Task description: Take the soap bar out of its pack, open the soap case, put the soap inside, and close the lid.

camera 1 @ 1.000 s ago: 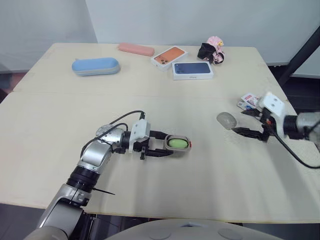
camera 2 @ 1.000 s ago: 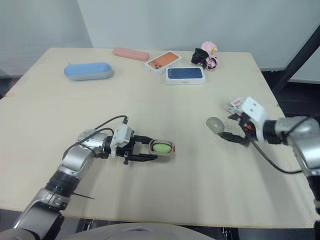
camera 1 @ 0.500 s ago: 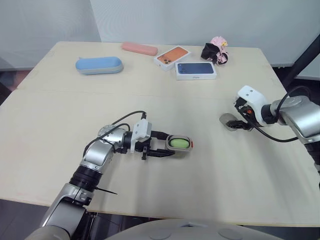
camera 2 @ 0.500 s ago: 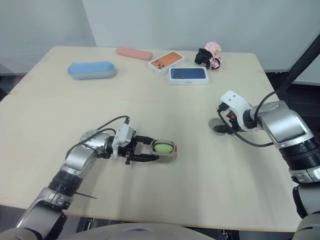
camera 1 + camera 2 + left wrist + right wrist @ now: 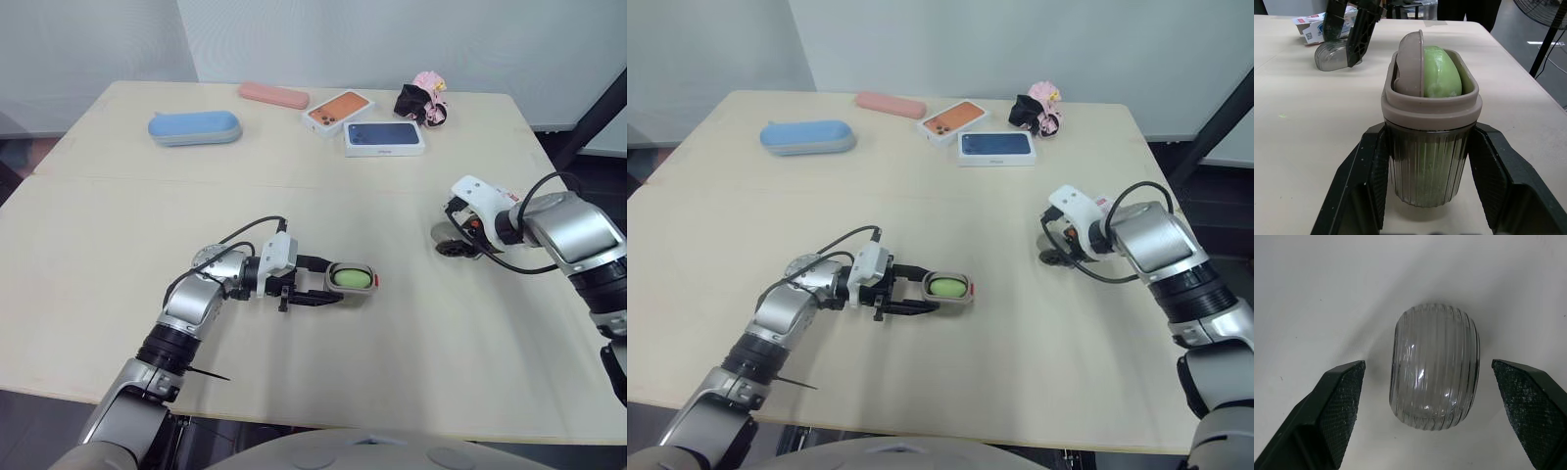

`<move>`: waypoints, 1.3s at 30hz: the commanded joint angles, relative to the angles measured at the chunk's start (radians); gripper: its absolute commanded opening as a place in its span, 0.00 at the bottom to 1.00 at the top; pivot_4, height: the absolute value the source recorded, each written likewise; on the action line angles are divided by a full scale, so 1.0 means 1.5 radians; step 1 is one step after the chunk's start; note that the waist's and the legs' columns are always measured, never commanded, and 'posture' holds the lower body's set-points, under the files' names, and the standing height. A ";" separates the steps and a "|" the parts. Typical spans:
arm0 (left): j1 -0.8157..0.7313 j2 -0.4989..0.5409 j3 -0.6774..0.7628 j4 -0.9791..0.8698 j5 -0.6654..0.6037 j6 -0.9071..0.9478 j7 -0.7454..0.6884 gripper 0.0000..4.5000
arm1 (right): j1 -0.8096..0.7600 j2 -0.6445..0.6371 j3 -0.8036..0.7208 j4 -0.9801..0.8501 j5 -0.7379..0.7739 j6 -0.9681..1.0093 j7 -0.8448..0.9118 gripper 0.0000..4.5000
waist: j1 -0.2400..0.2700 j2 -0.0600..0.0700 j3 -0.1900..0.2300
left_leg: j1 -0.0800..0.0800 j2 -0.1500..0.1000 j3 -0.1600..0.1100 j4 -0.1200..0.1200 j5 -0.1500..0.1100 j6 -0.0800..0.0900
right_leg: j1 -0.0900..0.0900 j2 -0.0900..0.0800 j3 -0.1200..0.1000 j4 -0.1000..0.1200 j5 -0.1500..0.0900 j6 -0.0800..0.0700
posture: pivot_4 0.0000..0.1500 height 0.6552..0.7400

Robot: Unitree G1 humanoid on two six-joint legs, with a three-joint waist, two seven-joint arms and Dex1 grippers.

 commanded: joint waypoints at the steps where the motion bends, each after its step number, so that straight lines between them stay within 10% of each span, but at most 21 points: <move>1: 0.004 0.007 0.001 -0.018 0.005 -0.003 0.009 0.42 | -0.010 -0.009 -0.019 -0.006 -0.008 -0.002 -0.007 0.78 | 0.000 0.000 0.000 | 0.000 0.000 0.000 0.000 0.000 0.000 | 0.000 0.000 0.000 0.000 0.000 0.000 | 1.00 1.00; 6: 0.008 0.006 -0.001 -0.019 0.007 -0.004 0.011 0.42 | -0.010 -0.015 -0.019 -0.013 -0.009 -0.018 -0.004 0.44 | 0.001 0.000 0.000 | 0.000 0.000 0.000 0.000 0.000 0.000 | 0.000 0.000 0.000 0.000 0.000 0.000 | 1.00 1.00; 22: -0.026 -0.011 0.015 0.044 0.014 -0.024 0.044 0.42 | -0.101 -0.052 -0.016 -0.213 0.118 -0.195 0.297 0.44 | 0.003 0.000 0.000 | 0.000 0.002 0.000 0.000 0.000 0.000 | 0.000 0.000 0.000 0.001 0.000 0.000 | 1.00 1.00; 39: -0.029 -0.015 0.010 0.054 0.019 -0.042 0.061 0.42 | -0.185 0.017 0.095 -0.262 0.075 -0.204 0.322 0.44 | 0.002 0.000 0.000 | 0.001 0.001 0.000 0.000 0.000 0.000 | 0.000 0.000 0.000 0.002 0.000 0.000 | 1.00 1.00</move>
